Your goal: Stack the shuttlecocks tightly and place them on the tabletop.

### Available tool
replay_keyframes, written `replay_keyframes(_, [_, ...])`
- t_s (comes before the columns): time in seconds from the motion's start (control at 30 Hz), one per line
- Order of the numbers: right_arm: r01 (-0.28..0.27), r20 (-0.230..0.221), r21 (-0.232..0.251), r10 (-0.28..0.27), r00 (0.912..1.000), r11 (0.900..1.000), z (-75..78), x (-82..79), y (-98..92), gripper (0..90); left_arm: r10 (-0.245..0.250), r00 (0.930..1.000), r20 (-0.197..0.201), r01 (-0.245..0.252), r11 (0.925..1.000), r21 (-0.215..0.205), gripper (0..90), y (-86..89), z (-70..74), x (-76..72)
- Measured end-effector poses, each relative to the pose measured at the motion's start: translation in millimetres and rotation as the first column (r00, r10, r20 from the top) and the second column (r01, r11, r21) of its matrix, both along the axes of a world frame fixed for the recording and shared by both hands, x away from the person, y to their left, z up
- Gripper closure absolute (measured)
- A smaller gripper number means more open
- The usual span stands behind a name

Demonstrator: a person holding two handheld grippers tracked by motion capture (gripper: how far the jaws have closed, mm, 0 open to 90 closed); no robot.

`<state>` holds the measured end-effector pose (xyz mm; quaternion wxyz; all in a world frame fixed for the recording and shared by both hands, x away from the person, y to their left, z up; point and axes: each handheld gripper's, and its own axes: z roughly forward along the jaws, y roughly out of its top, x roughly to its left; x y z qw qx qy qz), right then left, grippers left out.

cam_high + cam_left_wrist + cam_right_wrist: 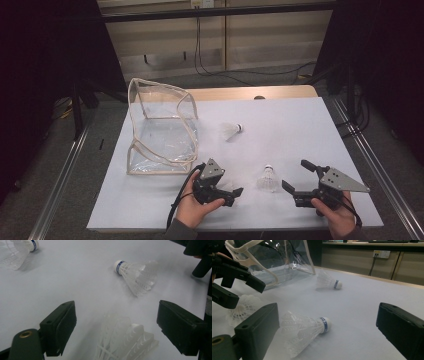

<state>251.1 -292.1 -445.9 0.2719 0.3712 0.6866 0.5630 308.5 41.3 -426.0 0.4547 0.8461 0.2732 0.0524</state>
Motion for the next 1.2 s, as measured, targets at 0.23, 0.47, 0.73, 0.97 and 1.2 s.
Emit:
replay_keyframes(0.23, [0.002, 0.001, 0.001, -0.002, 1.0000, 1.000, 0.4, -0.2, -0.6, 4.0, 0.021, 0.9998, -0.007, -0.021, 0.9997, 0.010, 22.2, 3.5, 0.7, -1.3])
replay_keyframes(0.47, [0.004, 0.003, 0.002, -0.004, 1.0000, 1.000, 0.7, -0.2, -1.2, 4.0, 0.035, 0.9991, -0.025, -0.035, 0.9994, 0.001, 29.7, 10.1, 3.9, -2.2])
replay_keyframes(0.73, [0.005, 0.005, 0.004, -0.005, 1.0000, 1.000, 0.9, -0.4, -1.5, 3.9, 0.046, 0.9982, -0.037, -0.046, 0.9989, -0.002, 35.9, 18.8, 10.1, -3.4])
replay_keyframes(0.97, [0.004, 0.005, 0.003, -0.004, 1.0000, 1.000, 0.9, -0.2, -1.3, 4.0, 0.073, 0.9962, -0.049, -0.073, 0.9973, -0.010, 47.7, 27.1, 14.8, -2.4])
replay_keyframes(1.2, [0.005, 0.006, 0.002, -0.005, 1.0000, 1.000, 1.0, -0.3, -1.5, 4.0, 0.091, 0.9941, -0.059, -0.091, 0.9959, 0.005, 63.4, 33.9, 22.4, -2.0])
